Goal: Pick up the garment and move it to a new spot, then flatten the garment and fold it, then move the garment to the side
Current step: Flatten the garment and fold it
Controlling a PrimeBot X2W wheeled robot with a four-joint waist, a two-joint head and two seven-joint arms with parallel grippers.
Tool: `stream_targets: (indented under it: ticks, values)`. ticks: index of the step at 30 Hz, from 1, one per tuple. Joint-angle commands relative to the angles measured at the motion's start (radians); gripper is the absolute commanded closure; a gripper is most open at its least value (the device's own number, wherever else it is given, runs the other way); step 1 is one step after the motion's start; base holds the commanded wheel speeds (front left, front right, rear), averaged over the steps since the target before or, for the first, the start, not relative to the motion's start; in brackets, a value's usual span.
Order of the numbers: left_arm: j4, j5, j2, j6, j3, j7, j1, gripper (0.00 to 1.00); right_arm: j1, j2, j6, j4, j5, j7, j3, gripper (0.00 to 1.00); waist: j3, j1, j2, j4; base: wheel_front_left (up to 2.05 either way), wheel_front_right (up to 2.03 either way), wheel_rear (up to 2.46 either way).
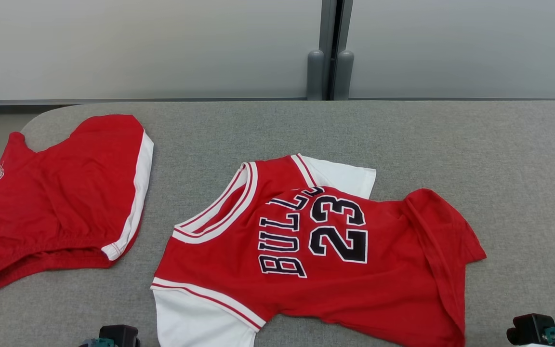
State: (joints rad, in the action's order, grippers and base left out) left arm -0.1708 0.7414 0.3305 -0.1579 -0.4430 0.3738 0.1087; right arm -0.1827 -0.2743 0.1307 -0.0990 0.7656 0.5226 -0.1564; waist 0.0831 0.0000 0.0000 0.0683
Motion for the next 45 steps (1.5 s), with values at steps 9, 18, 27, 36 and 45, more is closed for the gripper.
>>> stream_targets:
  ticks: [9, 18, 27, 36, 45]
  values:
    - [0.088, 0.027, 0.048, 0.045, 0.004, 0.035, -0.019, 1.00, 0.025, -0.039, 0.000, 0.081, 0.035, -0.059, 0.015, 1.00, -0.024, 0.0000, 0.0000, 0.006, 0.00, 0.00, 0.00]
    - [0.265, 0.114, 0.198, 0.124, 0.028, 0.246, -0.084, 1.00, 0.048, -0.101, 0.000, 0.179, 0.157, -0.087, -0.006, 1.00, -0.037, 0.0000, 0.0000, 0.007, 0.00, 0.00, 0.00]
    - [0.302, 0.199, 0.272, 0.175, 0.085, 0.446, -0.397, 1.00, 0.306, -0.194, 0.000, 0.147, 0.394, -0.033, -0.041, 1.00, 0.086, 0.0000, 0.0000, -0.027, 0.00, 0.00, 0.00]
    - [0.090, 0.178, 0.200, 0.207, 0.106, 0.483, -0.852, 1.00, 0.702, -0.252, 0.000, -0.001, 0.517, 0.076, -0.084, 1.00, 0.229, 0.0000, 0.0000, -0.038, 0.00, 0.00, 0.00]
    - [-0.208, 0.049, 0.102, 0.252, 0.097, 0.332, -1.362, 1.00, 1.244, -0.241, 0.000, -0.154, 0.514, 0.062, -0.120, 1.00, 0.391, 0.0000, 0.0000, -0.051, 0.00, 0.00, 0.00]
